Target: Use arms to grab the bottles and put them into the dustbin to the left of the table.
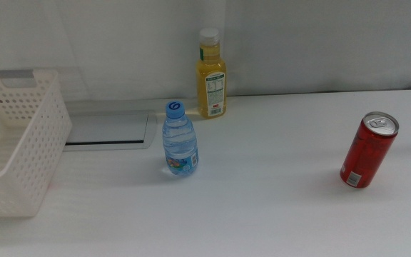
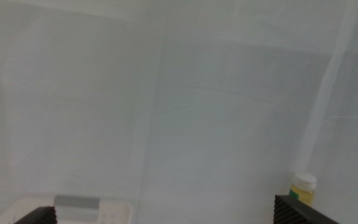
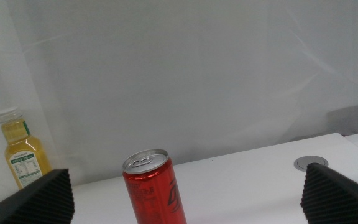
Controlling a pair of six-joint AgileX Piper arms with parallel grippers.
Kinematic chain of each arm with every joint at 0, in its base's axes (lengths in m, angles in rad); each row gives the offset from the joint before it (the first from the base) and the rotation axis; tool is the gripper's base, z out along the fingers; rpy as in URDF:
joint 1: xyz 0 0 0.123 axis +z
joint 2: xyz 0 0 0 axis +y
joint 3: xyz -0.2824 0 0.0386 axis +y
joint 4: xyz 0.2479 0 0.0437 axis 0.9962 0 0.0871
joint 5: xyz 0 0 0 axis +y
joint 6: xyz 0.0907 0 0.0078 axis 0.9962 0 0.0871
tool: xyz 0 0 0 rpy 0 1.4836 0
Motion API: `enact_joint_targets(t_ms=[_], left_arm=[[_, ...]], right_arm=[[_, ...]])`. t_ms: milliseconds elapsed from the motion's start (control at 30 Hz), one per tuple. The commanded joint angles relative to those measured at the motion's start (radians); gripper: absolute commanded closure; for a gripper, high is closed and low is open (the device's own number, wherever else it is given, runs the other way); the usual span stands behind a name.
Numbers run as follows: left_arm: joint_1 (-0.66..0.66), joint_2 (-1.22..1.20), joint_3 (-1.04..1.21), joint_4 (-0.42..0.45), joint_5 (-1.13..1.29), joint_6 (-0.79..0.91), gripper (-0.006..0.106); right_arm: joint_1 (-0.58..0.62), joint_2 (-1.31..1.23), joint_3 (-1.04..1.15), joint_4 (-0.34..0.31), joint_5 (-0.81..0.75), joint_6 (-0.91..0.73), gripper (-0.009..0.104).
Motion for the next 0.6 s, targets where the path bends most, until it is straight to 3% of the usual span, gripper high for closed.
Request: enact_joint_targets(t_ms=[0,133,400,567], left_arm=[[-0.007,0.087,-0.081,-0.006,0.014,0.013,0.009],[-0.012,0.22,-0.209,-0.006,0.04,0.066,0.009],[-0.339,0.388,-0.31,-0.006,0.034,0.235,0.009],[-0.418,0.421,-0.293,0.0,-0.02,0.227,0.009]], right_arm=[[-0.007,-0.032,0.041,-0.01,-0.008,-0.005,-0.008],[-0.007,-0.032,0.041,-0.014,-0.008,-0.005,-0.008],[-0.007,-0.032,0.041,-0.019,-0.008,-0.005,-0.008],[-0.007,-0.032,0.041,-0.019,-0.008,-0.005,-0.008]])
